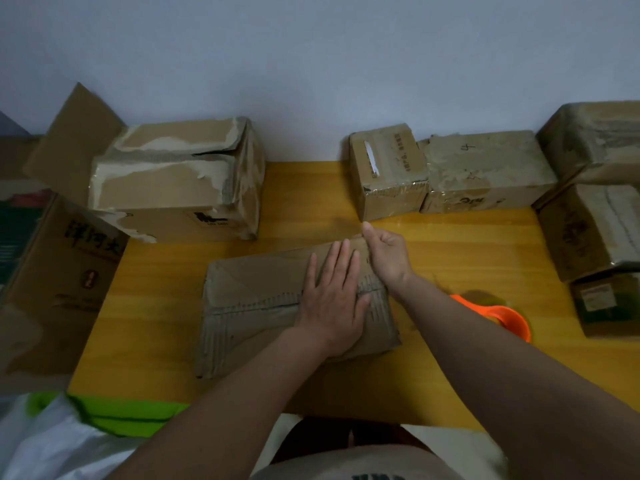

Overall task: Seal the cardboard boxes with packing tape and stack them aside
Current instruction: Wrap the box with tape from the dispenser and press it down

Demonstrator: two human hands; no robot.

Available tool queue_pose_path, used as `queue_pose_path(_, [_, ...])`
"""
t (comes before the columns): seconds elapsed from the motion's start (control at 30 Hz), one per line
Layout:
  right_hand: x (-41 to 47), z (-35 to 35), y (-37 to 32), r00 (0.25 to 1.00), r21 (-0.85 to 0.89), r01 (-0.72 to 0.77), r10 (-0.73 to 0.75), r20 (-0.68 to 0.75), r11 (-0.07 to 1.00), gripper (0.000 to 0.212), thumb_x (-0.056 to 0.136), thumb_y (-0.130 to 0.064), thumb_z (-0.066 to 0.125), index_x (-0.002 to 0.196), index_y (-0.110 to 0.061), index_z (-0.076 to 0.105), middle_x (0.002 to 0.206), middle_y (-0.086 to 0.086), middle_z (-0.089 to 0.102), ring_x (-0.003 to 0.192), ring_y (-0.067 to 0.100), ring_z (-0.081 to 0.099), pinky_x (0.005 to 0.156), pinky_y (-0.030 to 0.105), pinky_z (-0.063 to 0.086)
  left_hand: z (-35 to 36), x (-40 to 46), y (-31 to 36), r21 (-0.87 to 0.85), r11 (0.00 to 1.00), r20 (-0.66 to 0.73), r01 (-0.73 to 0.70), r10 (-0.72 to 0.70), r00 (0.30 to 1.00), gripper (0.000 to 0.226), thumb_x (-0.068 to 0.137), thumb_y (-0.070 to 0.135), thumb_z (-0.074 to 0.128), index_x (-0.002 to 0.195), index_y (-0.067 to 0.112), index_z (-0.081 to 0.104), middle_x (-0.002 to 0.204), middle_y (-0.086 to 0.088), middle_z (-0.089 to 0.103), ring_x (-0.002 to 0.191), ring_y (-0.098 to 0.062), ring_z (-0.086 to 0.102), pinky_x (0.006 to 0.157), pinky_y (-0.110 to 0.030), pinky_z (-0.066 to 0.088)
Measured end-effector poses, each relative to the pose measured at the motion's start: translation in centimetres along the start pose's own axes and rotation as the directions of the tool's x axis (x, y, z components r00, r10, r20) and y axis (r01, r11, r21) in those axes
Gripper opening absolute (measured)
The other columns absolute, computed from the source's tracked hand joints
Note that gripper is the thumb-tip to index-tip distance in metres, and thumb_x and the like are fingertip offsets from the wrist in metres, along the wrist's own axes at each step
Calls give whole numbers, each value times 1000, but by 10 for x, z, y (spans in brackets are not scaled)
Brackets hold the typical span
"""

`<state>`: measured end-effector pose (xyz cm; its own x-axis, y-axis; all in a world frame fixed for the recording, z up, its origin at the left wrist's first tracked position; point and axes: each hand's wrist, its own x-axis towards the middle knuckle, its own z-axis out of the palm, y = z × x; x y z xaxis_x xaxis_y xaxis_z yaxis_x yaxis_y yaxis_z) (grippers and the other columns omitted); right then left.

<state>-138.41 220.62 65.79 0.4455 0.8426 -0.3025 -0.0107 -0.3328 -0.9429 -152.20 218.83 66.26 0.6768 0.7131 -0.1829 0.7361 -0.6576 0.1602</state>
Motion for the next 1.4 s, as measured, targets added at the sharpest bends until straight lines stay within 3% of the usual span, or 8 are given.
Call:
queue_pose_path(0.17, [-27,-4,12,992,-165,-75,90,85,983,55,104,-36,26,152,-11,16,157,6,21,144,18,20,112,25,16,4,-1,1,39,998,0,45,-45,999,75,88,51,-6,154,16,-10,160,-3,-23,145,-17,-27,118,-47,-15])
queue_pose_path(0.43, [-117,-5,48,998,-179,-65,61,-27,982,51,103,-20,34,150,-6,19,157,5,20,143,11,20,102,7,10,2,-1,4,36,998,22,59,-59,998,77,85,52,-8,154,16,-10,161,-2,-21,146,-15,-23,118,-45,-16])
queue_pose_path(0.57, [-117,13,49,943,-64,-56,32,-331,996,40,101,-15,41,139,-2,43,145,11,44,136,20,39,103,11,21,1,0,5,10,998,28,56,-56,998,70,94,49,6,154,16,-10,161,-1,-21,146,-15,-24,118,-45,-17])
queue_pose_path(0.8, [-119,9,47,936,25,-21,29,-350,999,40,100,-17,45,138,-5,47,143,6,47,134,16,40,113,27,28,-18,-7,-10,-226,974,59,-23,38,998,68,102,38,36,155,20,-1,162,3,-15,147,-13,-19,118,-39,-12])
queue_pose_path(0.9, [-121,8,46,910,174,-71,135,-392,982,39,95,-21,56,131,-8,55,133,4,56,124,15,49,108,33,39,-31,-40,-44,-367,922,-154,119,-186,970,78,97,30,53,156,20,3,162,7,-6,148,-13,-9,119,-34,-1])
queue_pose_path(1.03, [-126,20,44,862,363,-94,258,-436,927,41,92,-29,61,128,-11,59,121,-2,61,113,13,55,100,32,46,-23,-102,-91,-532,700,-117,476,-617,778,79,97,29,56,156,15,4,163,-3,6,149,-20,8,121,-38,15])
queue_pose_path(1.27, [-116,38,44,795,448,-32,294,-530,894,35,89,-26,65,114,-1,67,112,12,68,103,22,64,93,34,52,-8,-126,-119,-906,214,102,365,-727,679,58,101,30,48,153,23,24,143,-4,46,127,-28,49,91,-43,51])
queue_pose_path(1.4, [-101,43,33,781,491,-37,332,-529,870,31,94,-29,58,106,-2,66,90,4,64,76,11,57,68,19,50,-1,-124,-115,-920,137,170,367,-703,690,52,103,37,39,152,31,23,130,-2,53,103,-21,58,73,-35,52])
